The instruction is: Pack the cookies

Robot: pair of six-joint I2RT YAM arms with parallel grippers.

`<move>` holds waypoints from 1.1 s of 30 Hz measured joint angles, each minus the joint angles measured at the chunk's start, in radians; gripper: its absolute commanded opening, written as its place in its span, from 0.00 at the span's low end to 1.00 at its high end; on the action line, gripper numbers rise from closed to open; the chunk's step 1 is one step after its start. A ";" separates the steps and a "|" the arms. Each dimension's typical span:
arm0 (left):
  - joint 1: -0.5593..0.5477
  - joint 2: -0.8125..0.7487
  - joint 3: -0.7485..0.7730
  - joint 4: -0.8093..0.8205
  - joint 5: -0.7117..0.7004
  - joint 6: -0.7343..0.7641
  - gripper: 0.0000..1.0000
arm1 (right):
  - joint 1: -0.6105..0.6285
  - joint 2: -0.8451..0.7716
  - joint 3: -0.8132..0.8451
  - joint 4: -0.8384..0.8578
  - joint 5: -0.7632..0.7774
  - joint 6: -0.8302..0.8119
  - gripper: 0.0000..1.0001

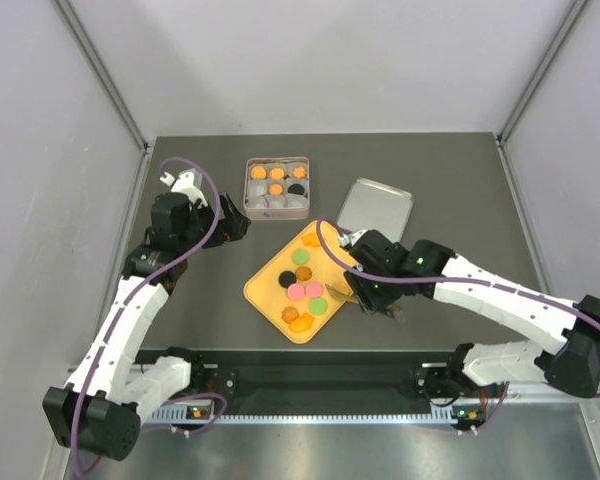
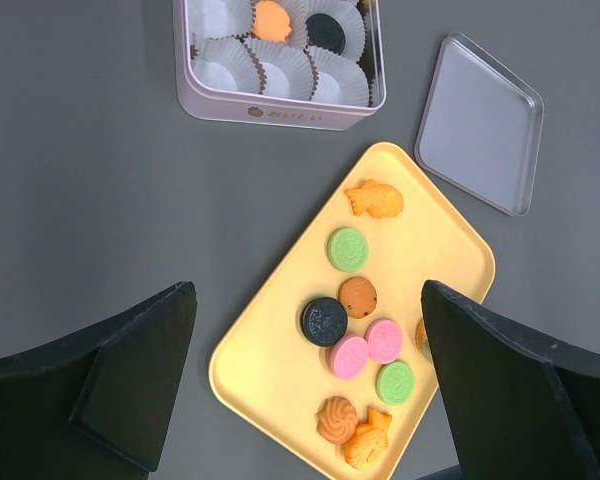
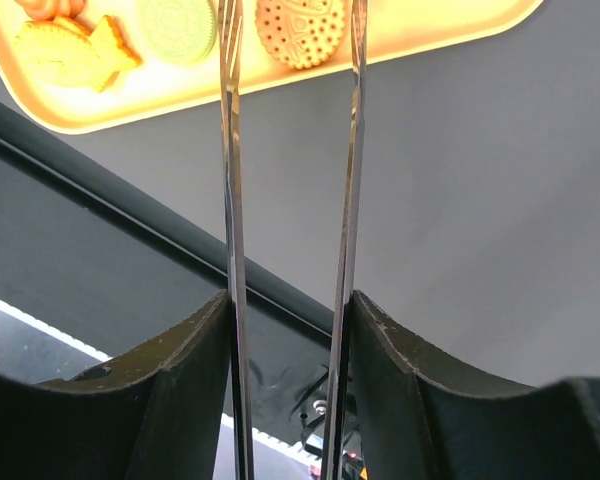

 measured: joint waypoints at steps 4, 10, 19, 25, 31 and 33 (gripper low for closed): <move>0.000 0.000 0.000 0.000 0.000 0.000 0.99 | 0.005 0.013 -0.006 0.002 0.000 0.000 0.48; 0.000 0.000 0.000 0.000 0.000 0.000 0.99 | 0.006 0.024 -0.008 0.000 0.003 0.000 0.47; 0.000 0.000 0.000 0.000 0.000 0.000 0.99 | 0.011 0.026 -0.006 -0.003 0.005 0.006 0.31; 0.000 0.000 0.000 0.000 0.000 0.000 0.99 | 0.010 0.048 0.058 -0.025 0.033 0.005 0.31; 0.000 0.000 0.000 0.000 0.000 0.000 0.99 | -0.006 0.133 0.240 -0.027 0.068 -0.021 0.32; 0.000 0.000 0.000 0.000 0.000 -0.001 0.99 | -0.016 0.179 0.324 -0.022 0.076 -0.037 0.32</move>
